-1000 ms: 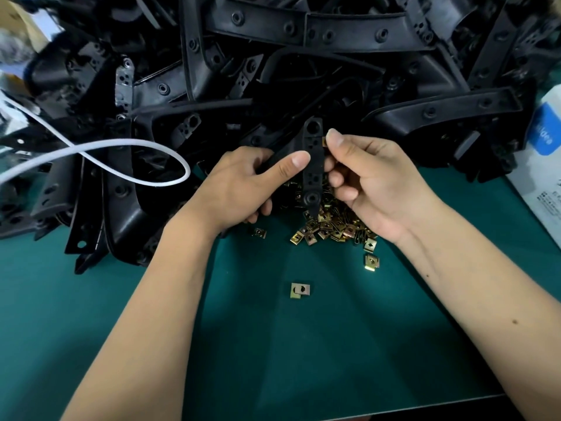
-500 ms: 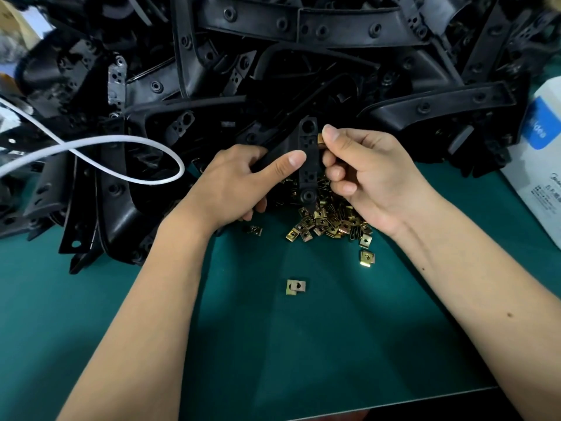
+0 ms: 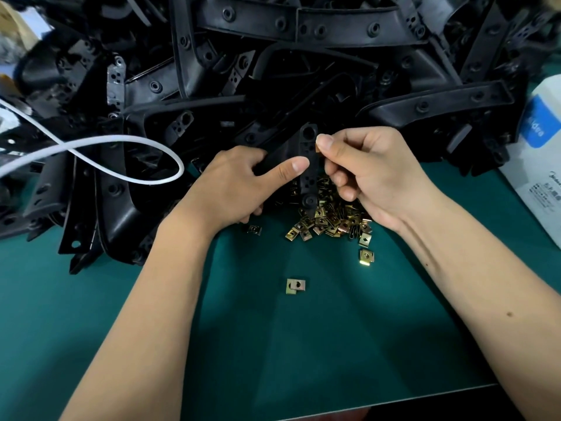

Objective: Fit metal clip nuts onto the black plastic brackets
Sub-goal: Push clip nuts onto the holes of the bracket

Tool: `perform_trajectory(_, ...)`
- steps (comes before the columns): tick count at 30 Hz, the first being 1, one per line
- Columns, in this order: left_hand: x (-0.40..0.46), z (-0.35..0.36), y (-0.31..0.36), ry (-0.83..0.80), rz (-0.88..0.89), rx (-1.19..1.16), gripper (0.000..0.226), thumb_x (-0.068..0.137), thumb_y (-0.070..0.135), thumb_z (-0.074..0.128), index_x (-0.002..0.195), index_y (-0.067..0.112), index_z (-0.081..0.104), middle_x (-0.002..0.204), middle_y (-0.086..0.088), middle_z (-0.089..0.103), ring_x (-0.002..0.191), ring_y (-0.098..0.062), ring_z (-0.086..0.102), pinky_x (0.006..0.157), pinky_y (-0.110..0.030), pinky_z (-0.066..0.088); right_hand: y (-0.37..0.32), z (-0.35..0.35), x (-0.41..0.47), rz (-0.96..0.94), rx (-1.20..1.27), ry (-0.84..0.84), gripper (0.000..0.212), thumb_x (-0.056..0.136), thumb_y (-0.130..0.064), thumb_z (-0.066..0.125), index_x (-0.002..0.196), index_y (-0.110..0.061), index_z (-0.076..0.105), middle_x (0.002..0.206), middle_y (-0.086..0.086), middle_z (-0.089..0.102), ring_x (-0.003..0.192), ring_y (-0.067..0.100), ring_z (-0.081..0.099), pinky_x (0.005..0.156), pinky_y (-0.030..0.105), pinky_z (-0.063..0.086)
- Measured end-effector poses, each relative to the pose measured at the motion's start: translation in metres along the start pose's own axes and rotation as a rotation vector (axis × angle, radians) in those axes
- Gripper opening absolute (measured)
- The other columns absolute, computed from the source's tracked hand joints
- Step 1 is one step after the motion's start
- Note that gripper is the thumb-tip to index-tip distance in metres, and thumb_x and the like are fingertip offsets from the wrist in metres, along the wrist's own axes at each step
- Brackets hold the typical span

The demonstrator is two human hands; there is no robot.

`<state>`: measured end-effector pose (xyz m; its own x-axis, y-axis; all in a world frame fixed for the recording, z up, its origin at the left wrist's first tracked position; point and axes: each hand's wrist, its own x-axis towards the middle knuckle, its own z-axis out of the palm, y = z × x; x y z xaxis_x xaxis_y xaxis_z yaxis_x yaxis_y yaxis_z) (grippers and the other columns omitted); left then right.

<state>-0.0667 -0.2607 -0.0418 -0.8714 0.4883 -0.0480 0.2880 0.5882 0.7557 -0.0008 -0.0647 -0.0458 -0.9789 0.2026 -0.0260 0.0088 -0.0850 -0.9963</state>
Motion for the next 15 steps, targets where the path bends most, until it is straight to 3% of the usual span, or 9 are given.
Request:
perform_trajectory(7,-0.0017,-0.0025,-0.0023,0.024,0.002,0.058,0.079,0.063,0.099,0.049,0.070,0.021,0.056,0.052,0.001,0.066,0.034,-0.011,0.058,0.036,-0.016,0.040,0.0033,0.0001,-0.0004,0.039,-0.010,-0.026,0.024,0.097,-0.017,0.072,0.074,-0.010,0.071,0.060,0.002,0.056,0.049,0.008,0.046,0.038,0.017,0.032)
perform_trajectory(12,-0.0018,0.0034,0.0023,-0.007,0.016,-0.055,0.062,0.063,0.098,0.049,0.071,0.038,0.064,0.054,-0.001,0.067,0.039,-0.016,0.061,0.038,-0.022,0.045,0.0011,-0.0013,-0.0004,0.048,0.100,-0.095,0.024,0.090,-0.026,0.074,0.069,-0.014,0.068,0.061,0.000,0.055,0.048,0.006,0.044,0.037,0.015,0.030)
perform_trajectory(15,-0.0018,0.0039,0.0010,0.018,0.020,0.021,0.077,0.063,0.101,0.047,0.074,0.026,0.062,0.053,0.000,0.067,0.037,-0.015,0.060,0.037,-0.019,0.042,0.0020,-0.0017,-0.0002,0.024,0.048,-0.083,0.027,0.096,-0.020,0.071,0.069,-0.014,0.071,0.059,0.000,0.056,0.047,0.006,0.045,0.036,0.016,0.031)
